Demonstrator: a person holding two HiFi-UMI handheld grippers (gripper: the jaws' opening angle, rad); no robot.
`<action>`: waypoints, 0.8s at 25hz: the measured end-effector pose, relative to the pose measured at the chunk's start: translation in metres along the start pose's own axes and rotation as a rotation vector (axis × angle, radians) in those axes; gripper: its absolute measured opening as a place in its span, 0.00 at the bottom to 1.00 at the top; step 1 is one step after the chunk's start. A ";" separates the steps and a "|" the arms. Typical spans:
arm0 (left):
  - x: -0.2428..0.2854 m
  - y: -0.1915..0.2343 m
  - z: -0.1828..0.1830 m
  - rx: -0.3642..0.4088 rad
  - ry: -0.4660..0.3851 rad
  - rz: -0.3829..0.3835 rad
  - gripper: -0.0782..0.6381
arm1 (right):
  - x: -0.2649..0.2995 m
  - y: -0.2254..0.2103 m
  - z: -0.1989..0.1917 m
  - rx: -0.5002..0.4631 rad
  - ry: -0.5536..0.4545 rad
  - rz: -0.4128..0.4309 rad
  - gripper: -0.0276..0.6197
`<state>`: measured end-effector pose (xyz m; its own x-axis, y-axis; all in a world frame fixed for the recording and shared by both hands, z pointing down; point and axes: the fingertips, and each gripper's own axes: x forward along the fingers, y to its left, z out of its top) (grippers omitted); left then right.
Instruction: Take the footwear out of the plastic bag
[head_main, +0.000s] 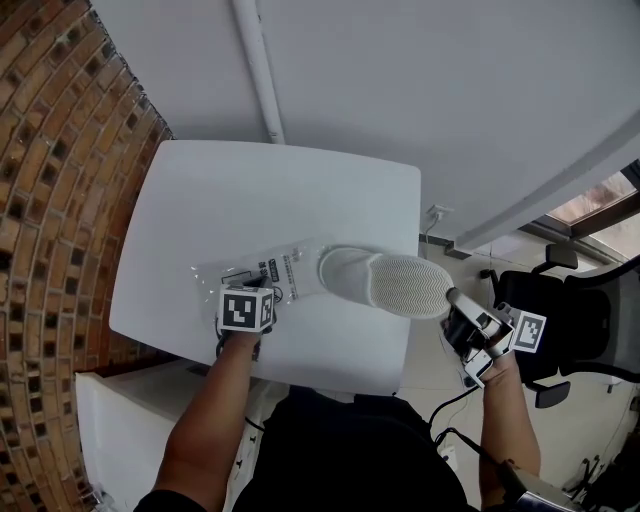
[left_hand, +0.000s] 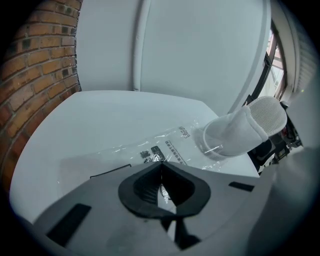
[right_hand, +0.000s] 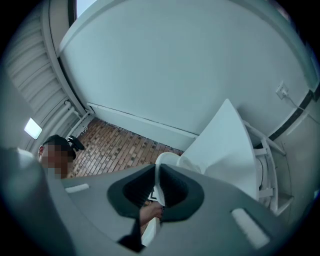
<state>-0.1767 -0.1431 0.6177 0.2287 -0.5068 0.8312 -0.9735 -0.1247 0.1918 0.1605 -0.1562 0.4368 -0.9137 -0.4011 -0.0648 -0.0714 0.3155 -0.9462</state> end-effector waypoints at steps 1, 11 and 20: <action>0.002 0.001 0.003 -0.004 -0.002 0.001 0.12 | -0.003 0.004 0.002 -0.005 -0.008 0.009 0.09; 0.020 -0.002 0.022 -0.032 -0.014 -0.015 0.12 | -0.020 0.041 -0.004 -0.027 -0.020 0.078 0.09; 0.000 -0.034 0.044 0.056 -0.119 -0.122 0.28 | -0.018 0.048 -0.041 0.031 0.043 0.126 0.09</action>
<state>-0.1432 -0.1768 0.5883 0.3470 -0.5817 0.7357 -0.9375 -0.2367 0.2551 0.1573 -0.0983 0.4057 -0.9311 -0.3225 -0.1707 0.0567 0.3342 -0.9408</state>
